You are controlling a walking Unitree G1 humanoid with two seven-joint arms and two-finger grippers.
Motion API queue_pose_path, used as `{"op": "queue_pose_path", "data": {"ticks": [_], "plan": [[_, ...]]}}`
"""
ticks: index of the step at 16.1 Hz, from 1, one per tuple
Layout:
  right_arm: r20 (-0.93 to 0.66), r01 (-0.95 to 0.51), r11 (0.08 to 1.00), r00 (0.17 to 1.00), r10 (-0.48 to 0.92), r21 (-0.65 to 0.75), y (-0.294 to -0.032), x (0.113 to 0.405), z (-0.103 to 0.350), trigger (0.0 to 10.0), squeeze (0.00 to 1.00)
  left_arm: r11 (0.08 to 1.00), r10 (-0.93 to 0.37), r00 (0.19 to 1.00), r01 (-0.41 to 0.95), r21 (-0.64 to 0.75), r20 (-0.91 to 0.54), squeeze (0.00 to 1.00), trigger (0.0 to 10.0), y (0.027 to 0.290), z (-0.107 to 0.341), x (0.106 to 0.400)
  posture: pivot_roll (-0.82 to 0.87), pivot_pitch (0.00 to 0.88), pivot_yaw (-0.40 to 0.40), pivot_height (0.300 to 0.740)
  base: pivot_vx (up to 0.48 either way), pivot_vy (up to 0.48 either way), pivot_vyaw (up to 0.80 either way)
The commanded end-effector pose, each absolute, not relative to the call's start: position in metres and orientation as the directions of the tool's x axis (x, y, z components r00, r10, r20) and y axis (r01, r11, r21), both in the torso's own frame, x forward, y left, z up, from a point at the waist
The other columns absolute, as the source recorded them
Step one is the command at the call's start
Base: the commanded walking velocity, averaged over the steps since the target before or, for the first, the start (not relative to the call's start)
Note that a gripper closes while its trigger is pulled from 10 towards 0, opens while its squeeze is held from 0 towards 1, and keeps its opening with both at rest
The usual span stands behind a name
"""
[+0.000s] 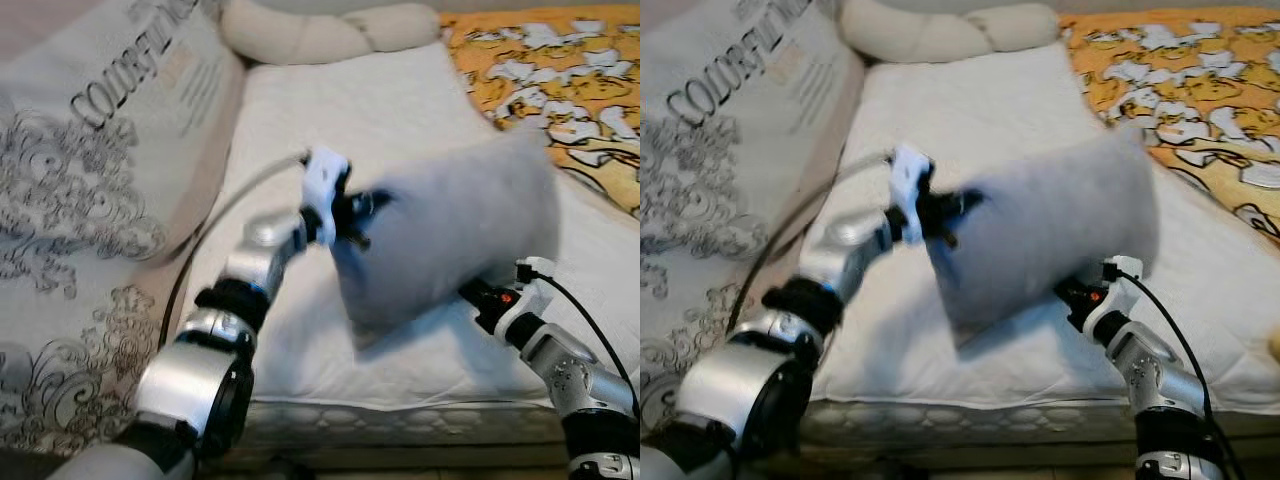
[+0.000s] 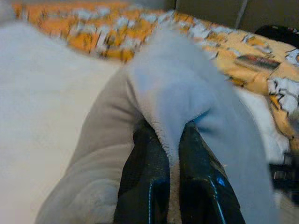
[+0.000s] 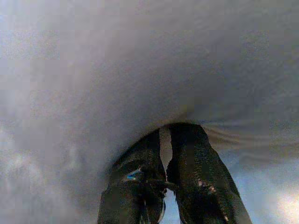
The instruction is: Clean up the room
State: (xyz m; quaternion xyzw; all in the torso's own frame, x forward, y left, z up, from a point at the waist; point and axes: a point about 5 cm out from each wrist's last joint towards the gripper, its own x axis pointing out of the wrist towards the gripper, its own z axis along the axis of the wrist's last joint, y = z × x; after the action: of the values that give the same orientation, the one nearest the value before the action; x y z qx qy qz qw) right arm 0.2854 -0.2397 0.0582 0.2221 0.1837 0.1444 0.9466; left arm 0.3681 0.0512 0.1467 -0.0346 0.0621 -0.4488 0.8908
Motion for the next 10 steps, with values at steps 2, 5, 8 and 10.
{"op": "queue_pose_path", "data": {"ticks": [2,5,8,10], "plan": [[-0.246,-0.252,0.851,0.885,0.395,0.46,-0.224,0.296,0.066,10.0,0.0,0.628,-0.778,0.624,0.775,-0.07,-0.08,0.0,0.0,0.064,0.154,0.373,-0.05,0.0,0.114,0.74,0.0,0.0,0.0],[-0.229,-0.326,0.826,0.855,0.465,0.46,-0.197,0.307,0.068,10.0,0.0,0.719,-0.695,0.717,0.695,-0.017,-0.051,0.0,0.0,0.095,0.162,0.381,-0.02,0.0,0.102,0.74,0.0,0.0,0.0],[-0.201,-0.386,0.805,0.835,0.513,0.451,-0.169,0.32,0.074,10.0,0.0,0.857,-0.511,0.859,0.511,0.063,-0.02,0.0,0.0,0.154,0.174,0.389,0.01,0.0,0.085,0.74,0.0,0.0,0.0],[-0.203,-0.399,0.805,0.829,0.521,0.439,-0.157,0.325,0.074,10.0,0.0,0.906,-0.409,0.912,0.409,0.107,-0.017,0.0,0.0,0.185,0.177,0.389,0.03,0.0,0.072,0.74,0.0,0.0,0.0]]}}
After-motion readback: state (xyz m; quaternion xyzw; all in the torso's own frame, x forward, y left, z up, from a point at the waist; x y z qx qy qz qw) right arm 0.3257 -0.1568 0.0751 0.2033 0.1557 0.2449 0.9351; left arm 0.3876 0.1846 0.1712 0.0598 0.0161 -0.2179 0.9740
